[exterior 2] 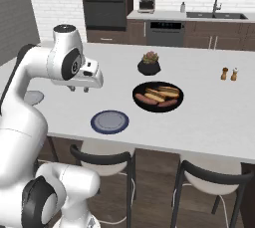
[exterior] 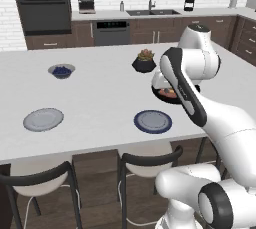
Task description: Place one bun and one sausage from the bowl on each plate.
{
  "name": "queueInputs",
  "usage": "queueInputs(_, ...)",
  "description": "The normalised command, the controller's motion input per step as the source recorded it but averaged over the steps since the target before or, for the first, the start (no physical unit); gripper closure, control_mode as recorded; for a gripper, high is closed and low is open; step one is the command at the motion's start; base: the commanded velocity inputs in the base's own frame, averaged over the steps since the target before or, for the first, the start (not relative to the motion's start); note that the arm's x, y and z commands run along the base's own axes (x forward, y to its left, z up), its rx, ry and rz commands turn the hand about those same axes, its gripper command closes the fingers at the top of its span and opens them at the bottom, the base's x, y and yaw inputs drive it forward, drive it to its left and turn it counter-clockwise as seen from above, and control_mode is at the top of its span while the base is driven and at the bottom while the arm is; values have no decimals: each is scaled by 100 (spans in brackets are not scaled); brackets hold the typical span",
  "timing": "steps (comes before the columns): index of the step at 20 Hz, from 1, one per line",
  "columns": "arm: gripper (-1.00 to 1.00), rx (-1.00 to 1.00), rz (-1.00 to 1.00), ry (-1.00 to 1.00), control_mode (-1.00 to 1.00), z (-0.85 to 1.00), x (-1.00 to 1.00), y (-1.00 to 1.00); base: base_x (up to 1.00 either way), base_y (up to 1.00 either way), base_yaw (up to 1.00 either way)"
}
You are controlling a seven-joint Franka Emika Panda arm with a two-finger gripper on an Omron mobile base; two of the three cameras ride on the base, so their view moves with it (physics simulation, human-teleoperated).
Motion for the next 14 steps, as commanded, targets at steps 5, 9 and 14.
queueInputs(5, -100, 0, 0, 0, -100, 0, 4, -16, 0, 0, 0)
queueInputs(9, -100, 0, -1, 1, -100, 0, 21, -79, 0, 0, 0)
queueInputs(14, -100, -7, -5, 6, -100, -8, 46, -72, 0, 0, 0)
